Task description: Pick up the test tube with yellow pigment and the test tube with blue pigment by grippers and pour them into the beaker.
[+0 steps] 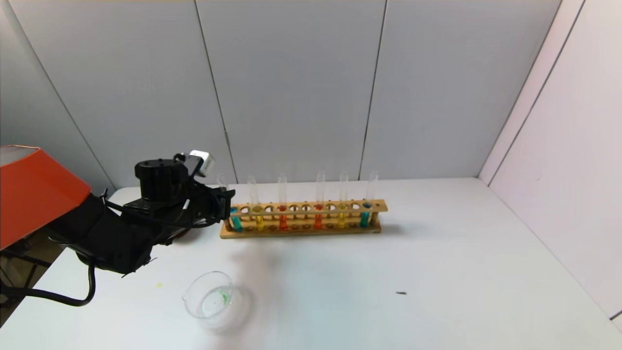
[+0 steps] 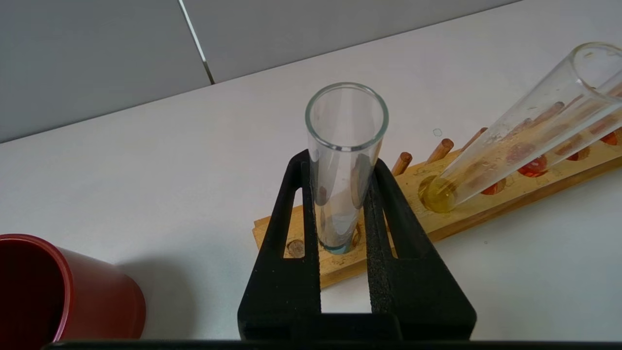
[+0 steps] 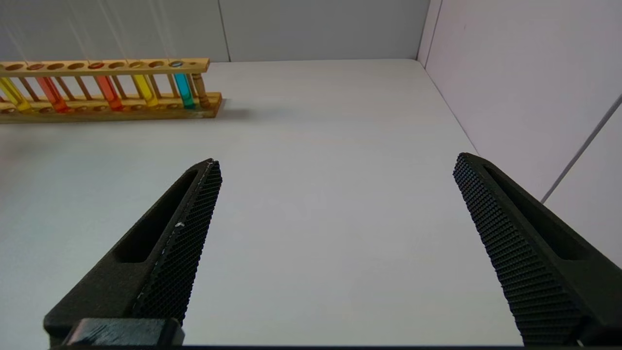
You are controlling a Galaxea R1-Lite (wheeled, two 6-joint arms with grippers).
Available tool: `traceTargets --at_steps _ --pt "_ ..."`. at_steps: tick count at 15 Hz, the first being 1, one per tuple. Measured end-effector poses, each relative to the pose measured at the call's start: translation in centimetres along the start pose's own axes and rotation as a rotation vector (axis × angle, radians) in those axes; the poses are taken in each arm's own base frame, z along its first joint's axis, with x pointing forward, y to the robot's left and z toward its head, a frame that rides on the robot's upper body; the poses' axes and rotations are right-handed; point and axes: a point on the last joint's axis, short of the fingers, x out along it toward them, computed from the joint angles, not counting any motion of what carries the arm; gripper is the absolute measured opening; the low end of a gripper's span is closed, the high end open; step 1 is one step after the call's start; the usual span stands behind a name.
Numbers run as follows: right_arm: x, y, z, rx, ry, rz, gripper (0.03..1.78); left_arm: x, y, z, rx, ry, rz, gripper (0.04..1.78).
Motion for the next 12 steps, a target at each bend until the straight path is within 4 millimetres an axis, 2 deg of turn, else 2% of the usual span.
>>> traceTargets --at_steps 7,12 --pt "0.0 0.0 0.0 0.0 0.0 0.0 1.74 -0.9 -1.4 2.2 0.021 -0.048 0.022 0.31" --pt "0.0 0.0 0.0 0.0 0.0 0.001 1.74 -1.7 -1.6 4.2 0.026 -0.061 0.03 0.31"
